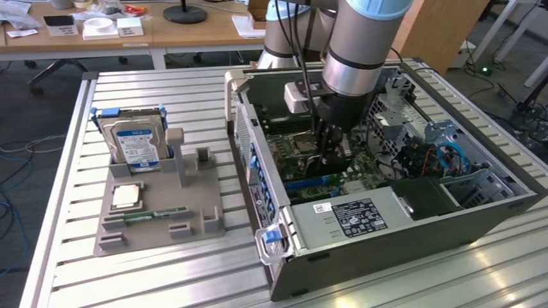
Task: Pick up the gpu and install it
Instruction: 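Insert the gpu into the slot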
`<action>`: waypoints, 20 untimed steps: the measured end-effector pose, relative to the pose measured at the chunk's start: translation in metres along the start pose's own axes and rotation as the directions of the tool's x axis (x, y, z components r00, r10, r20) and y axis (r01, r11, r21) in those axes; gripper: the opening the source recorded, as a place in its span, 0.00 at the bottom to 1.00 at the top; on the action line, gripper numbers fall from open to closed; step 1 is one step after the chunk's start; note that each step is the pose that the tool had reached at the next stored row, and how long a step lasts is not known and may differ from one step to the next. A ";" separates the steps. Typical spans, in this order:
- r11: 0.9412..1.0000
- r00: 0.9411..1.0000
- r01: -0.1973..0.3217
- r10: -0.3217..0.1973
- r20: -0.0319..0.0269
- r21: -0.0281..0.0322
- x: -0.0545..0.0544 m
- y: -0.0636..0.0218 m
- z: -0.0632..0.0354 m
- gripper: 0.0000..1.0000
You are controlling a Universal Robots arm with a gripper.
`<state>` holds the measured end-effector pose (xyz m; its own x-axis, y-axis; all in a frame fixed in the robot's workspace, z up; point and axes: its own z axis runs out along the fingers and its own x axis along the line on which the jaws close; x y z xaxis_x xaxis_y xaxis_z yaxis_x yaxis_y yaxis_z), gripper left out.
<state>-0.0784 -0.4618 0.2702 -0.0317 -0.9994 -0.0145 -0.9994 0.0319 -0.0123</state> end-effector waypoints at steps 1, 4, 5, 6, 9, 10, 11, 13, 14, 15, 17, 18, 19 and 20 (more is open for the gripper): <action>1.000 1.000 0.000 0.000 0.000 0.000 0.000 0.0004 0.0000 0.26; 1.000 1.000 0.000 0.000 0.000 0.000 0.000 0.0011 0.0000 0.26; 1.000 1.000 0.000 0.000 0.000 0.000 0.000 0.0013 0.0000 0.26; 1.000 1.000 0.000 0.000 0.000 0.000 0.000 0.0015 0.0000 0.26; 1.000 1.000 0.000 0.000 0.000 0.000 0.000 0.0021 0.0001 0.26; 1.000 1.000 0.000 0.000 0.000 0.000 0.000 0.0024 0.0001 0.26; 1.000 1.000 0.000 0.000 0.000 0.000 0.000 0.0026 0.0001 0.26; 1.000 1.000 0.000 0.000 0.000 0.000 0.000 0.0032 0.0001 0.26; 1.000 1.000 0.000 0.000 0.000 0.000 0.000 0.0035 0.0001 0.26; 1.000 1.000 0.000 0.000 0.000 0.000 0.000 0.0037 0.0001 0.26; 1.000 1.000 0.000 0.000 0.000 0.000 0.000 0.0042 0.0001 0.26; 1.000 1.000 0.000 0.000 0.000 0.000 0.000 0.0043 0.0001 0.26; 1.000 1.000 0.000 0.000 0.000 0.000 0.000 0.0043 0.0001 0.26; 1.000 1.000 0.000 0.000 0.000 0.000 0.000 0.0044 0.0002 0.26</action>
<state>-0.0828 -0.4618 0.2699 -0.0315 -0.9994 -0.0144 -0.9994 0.0316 -0.0123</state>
